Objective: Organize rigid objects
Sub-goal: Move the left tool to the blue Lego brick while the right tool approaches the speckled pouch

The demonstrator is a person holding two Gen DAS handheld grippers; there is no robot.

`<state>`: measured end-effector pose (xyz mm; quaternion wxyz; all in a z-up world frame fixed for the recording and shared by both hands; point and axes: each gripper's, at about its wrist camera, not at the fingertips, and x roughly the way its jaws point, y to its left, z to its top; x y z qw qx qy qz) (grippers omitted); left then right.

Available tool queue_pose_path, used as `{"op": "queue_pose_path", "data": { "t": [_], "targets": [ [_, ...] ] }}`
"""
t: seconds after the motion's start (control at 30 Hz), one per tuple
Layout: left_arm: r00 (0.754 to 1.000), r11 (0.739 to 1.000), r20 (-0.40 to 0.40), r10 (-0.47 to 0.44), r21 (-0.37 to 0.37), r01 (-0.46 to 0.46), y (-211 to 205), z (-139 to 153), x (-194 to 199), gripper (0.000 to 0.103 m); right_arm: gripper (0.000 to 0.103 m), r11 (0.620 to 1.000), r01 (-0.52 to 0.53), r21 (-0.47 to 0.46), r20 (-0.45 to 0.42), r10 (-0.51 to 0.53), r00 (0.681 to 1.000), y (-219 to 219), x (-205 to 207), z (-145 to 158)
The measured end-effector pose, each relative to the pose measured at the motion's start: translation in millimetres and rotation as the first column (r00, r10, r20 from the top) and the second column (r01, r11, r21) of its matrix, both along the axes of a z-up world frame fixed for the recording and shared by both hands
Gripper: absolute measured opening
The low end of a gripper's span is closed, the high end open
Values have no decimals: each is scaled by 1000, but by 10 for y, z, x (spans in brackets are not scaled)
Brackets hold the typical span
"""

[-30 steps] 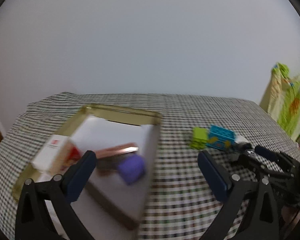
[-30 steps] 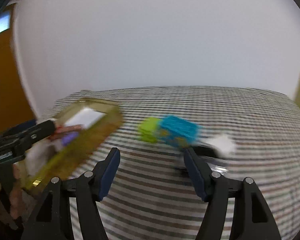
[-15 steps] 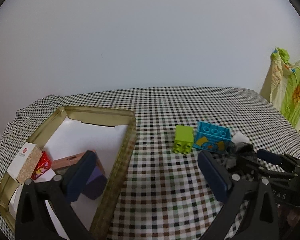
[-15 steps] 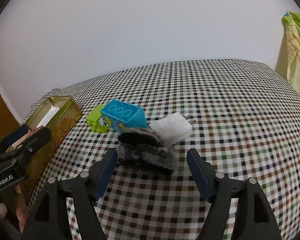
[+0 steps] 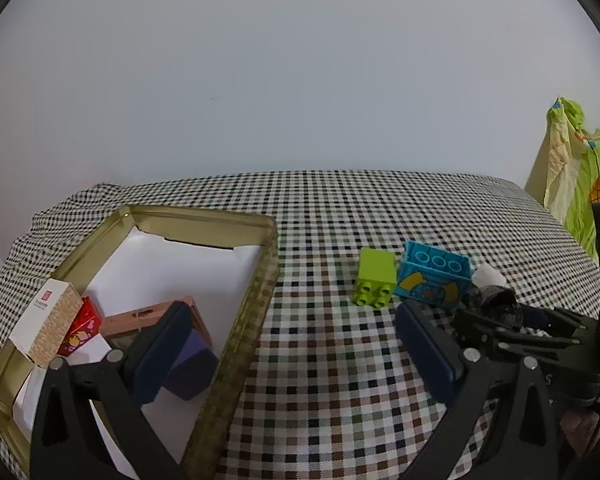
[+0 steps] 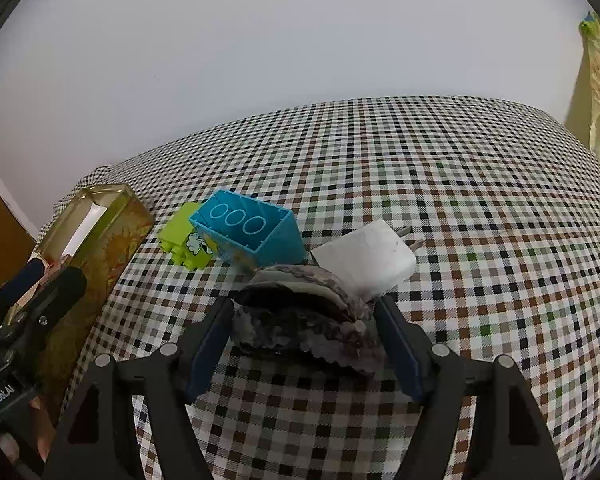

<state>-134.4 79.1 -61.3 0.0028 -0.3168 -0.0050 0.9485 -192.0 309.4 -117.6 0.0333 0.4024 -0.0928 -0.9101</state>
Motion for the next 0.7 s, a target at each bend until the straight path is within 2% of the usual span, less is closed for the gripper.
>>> {"op": "queue_pose_path", "data": {
  "t": [0.17, 0.37, 0.7],
  "targets": [
    [1000, 1000, -4, -31, -6, 31, 97, 48, 32, 103, 73, 1000, -19, -24, -23, 19, 1000, 53, 73, 21],
    [996, 996, -5, -84, -30, 83, 328, 73, -9, 103, 73, 999, 29, -34, -72, -32, 997, 268, 251, 102],
    [978, 979, 53, -200, -38, 202, 802, -23, -390, 103, 73, 989, 115, -91, -71, -122, 990, 758, 377, 107]
  ]
}}
